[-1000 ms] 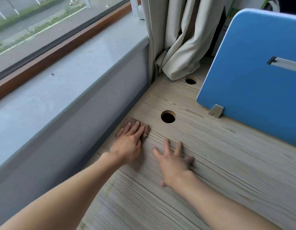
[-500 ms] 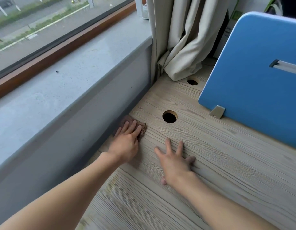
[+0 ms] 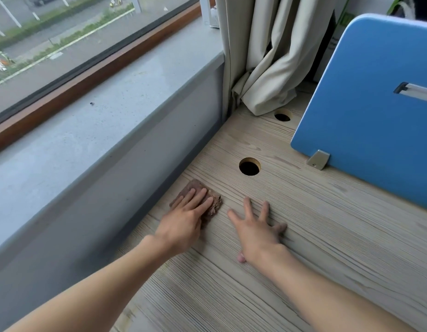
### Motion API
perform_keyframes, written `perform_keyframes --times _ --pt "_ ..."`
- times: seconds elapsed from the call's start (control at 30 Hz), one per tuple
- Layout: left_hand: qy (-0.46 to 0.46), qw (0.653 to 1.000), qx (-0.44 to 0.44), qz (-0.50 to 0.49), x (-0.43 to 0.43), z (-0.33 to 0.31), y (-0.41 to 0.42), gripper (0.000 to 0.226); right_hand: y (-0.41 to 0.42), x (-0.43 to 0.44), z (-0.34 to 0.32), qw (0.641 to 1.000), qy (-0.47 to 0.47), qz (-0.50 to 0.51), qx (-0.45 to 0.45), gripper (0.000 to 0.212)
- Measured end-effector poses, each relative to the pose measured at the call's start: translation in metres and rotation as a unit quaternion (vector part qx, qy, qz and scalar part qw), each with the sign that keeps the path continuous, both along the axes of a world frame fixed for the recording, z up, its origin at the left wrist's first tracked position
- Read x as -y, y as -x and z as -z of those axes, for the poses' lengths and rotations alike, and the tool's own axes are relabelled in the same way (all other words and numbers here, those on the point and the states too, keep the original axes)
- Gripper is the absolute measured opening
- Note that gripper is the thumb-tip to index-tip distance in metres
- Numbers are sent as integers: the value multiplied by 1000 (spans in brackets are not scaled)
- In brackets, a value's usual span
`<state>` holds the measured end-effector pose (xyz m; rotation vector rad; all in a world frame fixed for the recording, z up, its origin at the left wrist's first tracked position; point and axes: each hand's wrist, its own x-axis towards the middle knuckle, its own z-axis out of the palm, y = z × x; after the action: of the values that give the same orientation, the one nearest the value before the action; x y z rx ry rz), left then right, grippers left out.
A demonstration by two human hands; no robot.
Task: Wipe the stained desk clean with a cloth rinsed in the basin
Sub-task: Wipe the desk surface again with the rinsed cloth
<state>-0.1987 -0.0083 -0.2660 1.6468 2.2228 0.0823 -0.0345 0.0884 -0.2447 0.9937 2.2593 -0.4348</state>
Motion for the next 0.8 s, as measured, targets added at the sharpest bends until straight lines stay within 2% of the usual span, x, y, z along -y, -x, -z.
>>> perform_keyframes --times 0.17,0.37,0.53,0.7,0.8 --pt "-9 993 -24 -116 -14 2 19 60 -1 0 0 1000 -1 0 -1 113" --pt "0 1000 -12 -9 13 -1 1 60 0 1 -1 1000 -1 4 -10 110" --pt "-4 994 -18 -103 3 2 22 59 -1 0 -1 1000 3 6 -7 112" --pt "7 1000 -13 -2 28 -2 -1 60 -1 1 -2 1000 1 7 -11 113" --pt "15 999 -25 -25 25 0 13 59 -2 1 -2 1000 3 7 -11 114"
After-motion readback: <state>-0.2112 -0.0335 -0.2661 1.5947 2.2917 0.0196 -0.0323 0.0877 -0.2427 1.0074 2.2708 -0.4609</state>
